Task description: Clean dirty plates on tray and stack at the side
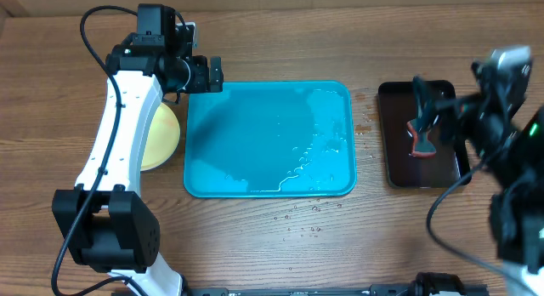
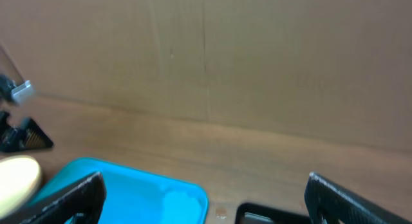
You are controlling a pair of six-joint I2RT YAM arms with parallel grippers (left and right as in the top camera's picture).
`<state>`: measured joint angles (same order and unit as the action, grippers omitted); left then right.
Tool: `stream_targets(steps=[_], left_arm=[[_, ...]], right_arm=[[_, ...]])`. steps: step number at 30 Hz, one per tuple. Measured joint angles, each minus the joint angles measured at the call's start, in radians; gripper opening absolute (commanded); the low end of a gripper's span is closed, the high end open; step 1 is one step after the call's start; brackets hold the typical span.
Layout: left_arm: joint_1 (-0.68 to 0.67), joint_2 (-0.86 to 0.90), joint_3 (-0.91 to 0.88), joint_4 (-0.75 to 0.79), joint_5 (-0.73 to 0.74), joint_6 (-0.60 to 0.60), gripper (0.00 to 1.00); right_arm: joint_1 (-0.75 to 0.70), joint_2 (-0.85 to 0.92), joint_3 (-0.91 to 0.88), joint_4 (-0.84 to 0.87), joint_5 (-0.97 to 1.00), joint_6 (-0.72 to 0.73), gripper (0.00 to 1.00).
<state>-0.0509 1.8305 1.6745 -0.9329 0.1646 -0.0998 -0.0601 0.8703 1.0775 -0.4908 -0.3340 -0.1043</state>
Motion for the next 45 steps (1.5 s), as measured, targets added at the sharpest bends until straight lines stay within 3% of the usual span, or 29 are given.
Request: stream_targets(steps=[10, 15, 25, 33, 45], left_arm=[[0.0, 0.0, 0.0, -0.001, 0.0, 0.0, 1.0], [0.0, 0.0, 0.0, -0.001, 0.0, 0.0, 1.0], [0.0, 0.0, 0.0, -0.001, 0.0, 0.0, 1.0], [0.0, 0.0, 0.0, -0.001, 0.0, 0.0, 1.0], [0.0, 0.0, 0.0, -0.001, 0.0, 0.0, 1.0]], right_arm=[[0.051, -0.49, -0.734, 0.512, 0.034, -0.001, 1.0], [0.077, -0.628, -0.94, 0.596, 0.073, -0.001, 1.0], [0.094, -0.754, -1.046, 0.601, 0.151, 0.0, 1.0], [0.094, -0.855, -1.059, 0.446, 0.161, -0.001, 1.0], [0.094, -0.856, -1.059, 0.418, 0.163, -0.001, 1.0]])
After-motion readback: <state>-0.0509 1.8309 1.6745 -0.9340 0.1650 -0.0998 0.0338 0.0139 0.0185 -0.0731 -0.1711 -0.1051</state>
